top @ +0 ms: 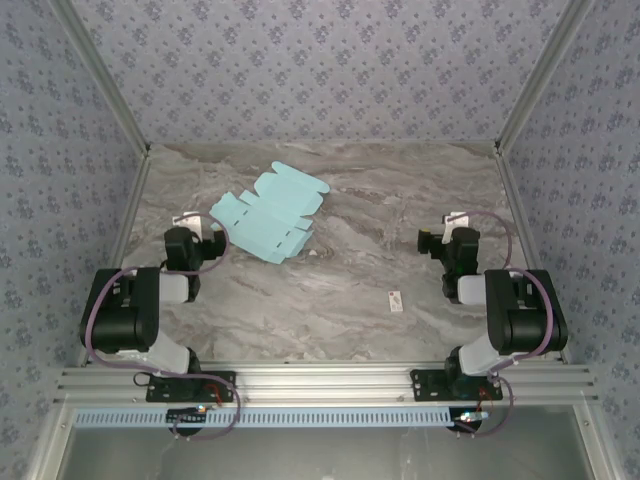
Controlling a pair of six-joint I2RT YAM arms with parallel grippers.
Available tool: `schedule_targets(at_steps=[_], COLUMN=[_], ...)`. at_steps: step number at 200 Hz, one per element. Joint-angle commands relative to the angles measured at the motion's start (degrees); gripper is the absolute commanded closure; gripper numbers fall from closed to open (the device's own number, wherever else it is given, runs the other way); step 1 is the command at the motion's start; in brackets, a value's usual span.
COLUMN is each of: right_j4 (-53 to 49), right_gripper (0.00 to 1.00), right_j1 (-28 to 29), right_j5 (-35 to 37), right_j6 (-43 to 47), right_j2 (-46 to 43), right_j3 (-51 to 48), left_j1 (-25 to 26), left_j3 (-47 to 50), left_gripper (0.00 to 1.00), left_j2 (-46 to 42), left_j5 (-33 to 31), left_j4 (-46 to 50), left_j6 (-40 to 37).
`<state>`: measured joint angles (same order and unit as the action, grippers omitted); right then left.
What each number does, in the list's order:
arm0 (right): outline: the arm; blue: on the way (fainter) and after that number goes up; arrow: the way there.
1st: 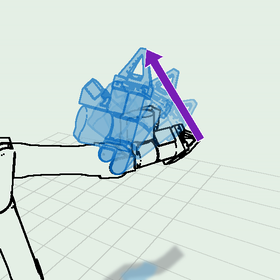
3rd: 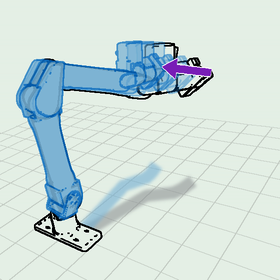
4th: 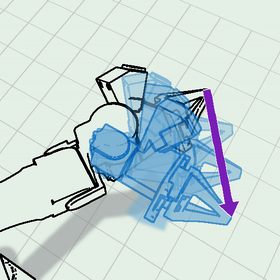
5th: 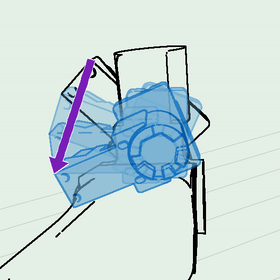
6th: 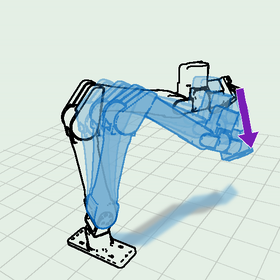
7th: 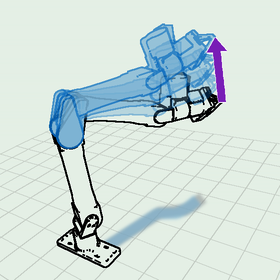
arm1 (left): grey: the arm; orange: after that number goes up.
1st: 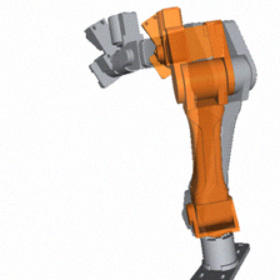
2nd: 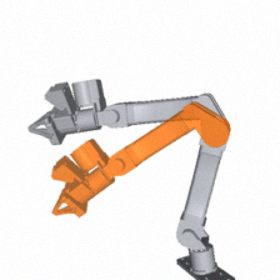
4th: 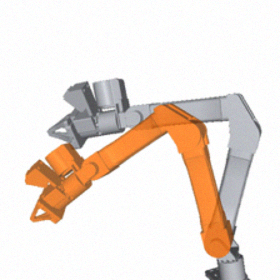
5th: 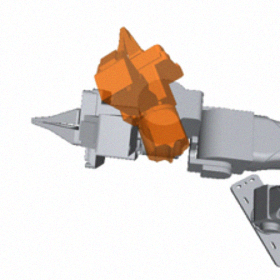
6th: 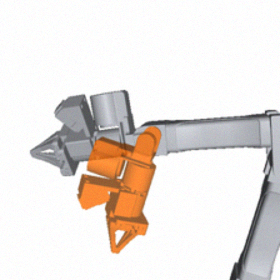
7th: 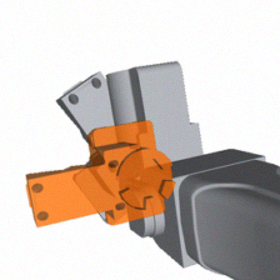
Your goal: Fold the paper box
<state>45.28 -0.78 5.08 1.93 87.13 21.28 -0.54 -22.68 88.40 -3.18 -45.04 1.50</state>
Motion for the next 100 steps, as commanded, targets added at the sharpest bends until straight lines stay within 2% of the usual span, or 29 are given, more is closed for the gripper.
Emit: schedule_targets(at_steps=[1,100], right_j4=[1.13,1.13], right_gripper=[0.01,0.01], right_j1=[-0.40,-0.44], right_j5=[-0.52,-0.51], right_j6=[-1.05,-1.06], right_j2=[0.14,0.07], right_j3=[0.78,0.78], left_j1=[-0.11,-0.30], left_j3=[-1.31,-1.35], left_gripper=[0.01,0.01], left_j2=[-0.64,-0.68], left_j5=[0.81,1.03], left_j4=[-0.67,-0.67], left_j6=[-0.36,-0.22])
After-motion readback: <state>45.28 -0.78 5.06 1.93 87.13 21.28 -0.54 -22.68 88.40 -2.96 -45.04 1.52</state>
